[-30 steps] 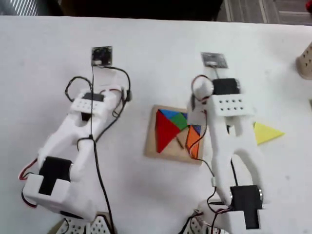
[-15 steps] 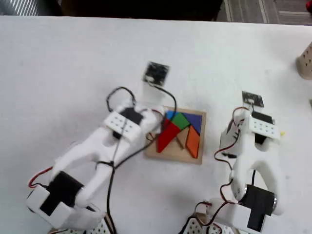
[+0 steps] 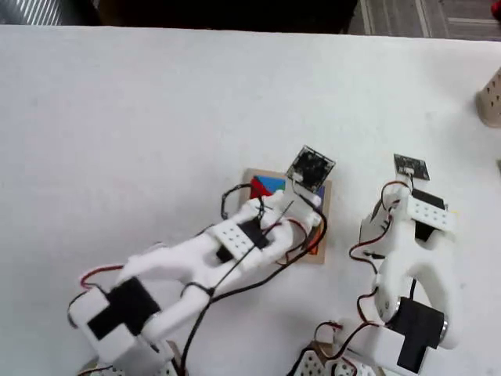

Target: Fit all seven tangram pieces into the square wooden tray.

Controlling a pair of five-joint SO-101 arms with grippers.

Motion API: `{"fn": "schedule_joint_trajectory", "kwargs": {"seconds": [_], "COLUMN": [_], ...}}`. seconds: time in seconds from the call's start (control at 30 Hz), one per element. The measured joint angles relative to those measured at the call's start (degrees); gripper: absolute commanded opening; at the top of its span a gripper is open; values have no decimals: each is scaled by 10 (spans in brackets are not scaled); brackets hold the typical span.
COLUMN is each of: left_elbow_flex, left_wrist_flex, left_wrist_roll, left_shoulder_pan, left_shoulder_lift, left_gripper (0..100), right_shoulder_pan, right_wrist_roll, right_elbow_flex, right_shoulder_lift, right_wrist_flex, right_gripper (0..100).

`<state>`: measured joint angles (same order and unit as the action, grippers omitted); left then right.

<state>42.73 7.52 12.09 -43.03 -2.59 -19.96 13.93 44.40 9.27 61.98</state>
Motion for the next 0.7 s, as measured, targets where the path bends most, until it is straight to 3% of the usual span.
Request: {"fn": "schedule_joint_trajectory", "kwargs": {"seconds": [0.2,0.7], "left_elbow_flex": [-69,-75], "left_wrist_flex": [41,184], "left_wrist_roll": [0,24], "left_shoulder_pan": [19,25], "left_shoulder_lift": [-77,-45], "left_gripper": [23,23], "right_shoulder_pan": [0,0], "right_wrist_roll": [0,0], "right_elbow_flex": [0,0], "right_shoulder_lift": [0,0], "right_wrist_flex": [0,-13], "right_gripper": [18,18]}}
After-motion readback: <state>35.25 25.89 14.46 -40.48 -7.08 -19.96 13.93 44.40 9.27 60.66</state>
